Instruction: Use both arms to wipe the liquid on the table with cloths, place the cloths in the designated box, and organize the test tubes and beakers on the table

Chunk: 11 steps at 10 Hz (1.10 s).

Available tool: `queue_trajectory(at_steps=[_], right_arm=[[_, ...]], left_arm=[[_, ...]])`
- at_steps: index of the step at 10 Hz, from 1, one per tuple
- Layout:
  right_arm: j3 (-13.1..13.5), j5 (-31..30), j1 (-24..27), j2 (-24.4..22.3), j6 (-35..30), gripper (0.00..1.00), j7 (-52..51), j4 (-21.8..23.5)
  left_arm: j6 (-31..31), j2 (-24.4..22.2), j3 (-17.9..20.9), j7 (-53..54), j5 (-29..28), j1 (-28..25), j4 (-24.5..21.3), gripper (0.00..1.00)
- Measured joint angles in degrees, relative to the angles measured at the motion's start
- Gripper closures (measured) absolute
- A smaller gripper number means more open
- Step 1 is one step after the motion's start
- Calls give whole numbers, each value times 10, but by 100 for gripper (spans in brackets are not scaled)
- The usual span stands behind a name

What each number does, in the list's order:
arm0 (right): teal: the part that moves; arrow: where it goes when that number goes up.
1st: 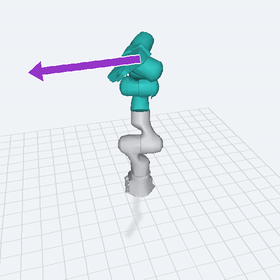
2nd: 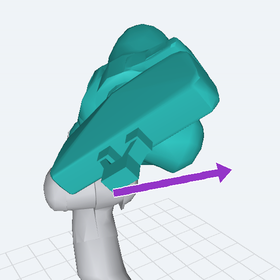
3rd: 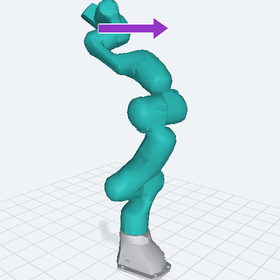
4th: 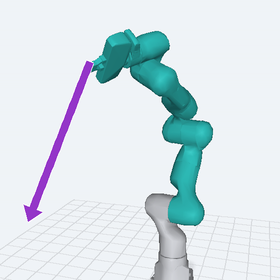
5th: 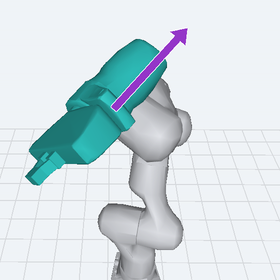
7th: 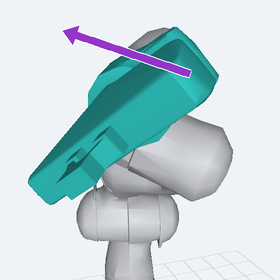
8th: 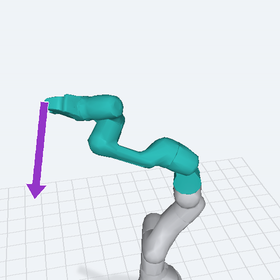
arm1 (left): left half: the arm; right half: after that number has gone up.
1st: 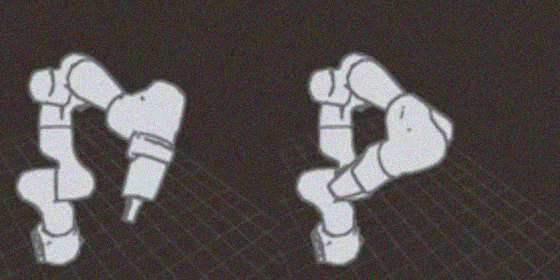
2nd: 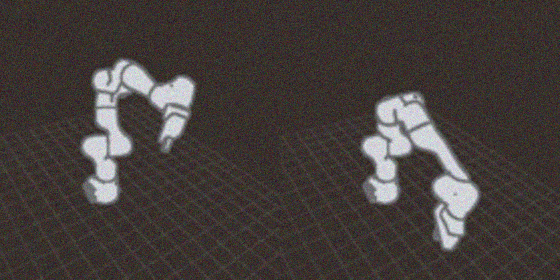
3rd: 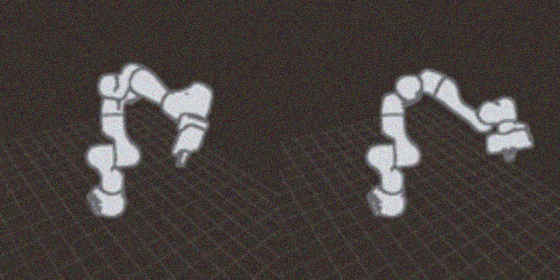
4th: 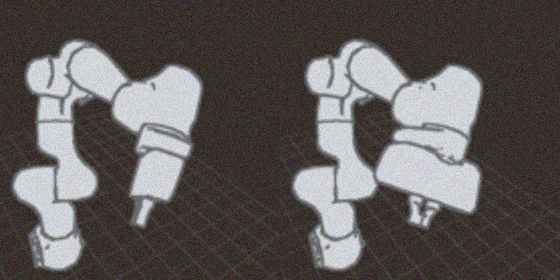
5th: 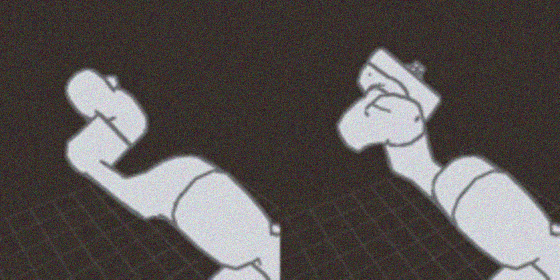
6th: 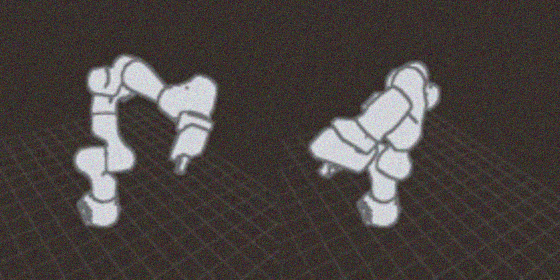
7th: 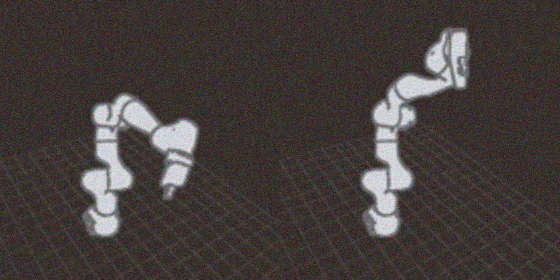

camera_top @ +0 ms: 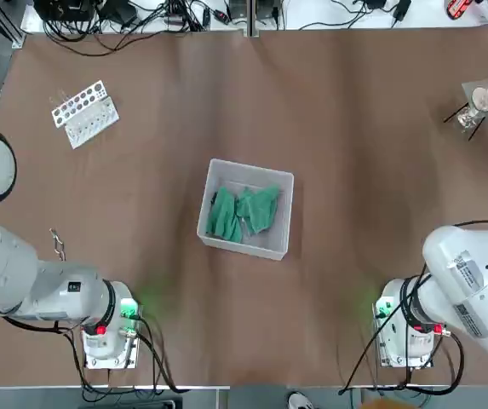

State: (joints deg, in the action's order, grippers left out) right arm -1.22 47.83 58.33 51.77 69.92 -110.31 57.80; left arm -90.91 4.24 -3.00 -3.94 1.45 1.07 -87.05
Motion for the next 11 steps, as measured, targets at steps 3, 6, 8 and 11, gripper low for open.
queue_trajectory(at_steps=[3, 6, 8, 11], right_arm=[[-3, -46, -59, -83, -23, 1, 108, -29], [-7, -101, -180, -170, -29, 1, 256, -31], [-8, -141, -304, -195, -10, 1, 378, -31], [-6, -225, -452, -193, 104, 1, 495, -15]], left_arm=[[0, 0, 0, 0, 1, 0, 0, 0], [0, 1, 0, 0, 1, -1, 1, 0], [0, 3, 1, 0, 1, -2, 1, 0], [0, 8, 1, 0, 1, -3, 1, 0]])
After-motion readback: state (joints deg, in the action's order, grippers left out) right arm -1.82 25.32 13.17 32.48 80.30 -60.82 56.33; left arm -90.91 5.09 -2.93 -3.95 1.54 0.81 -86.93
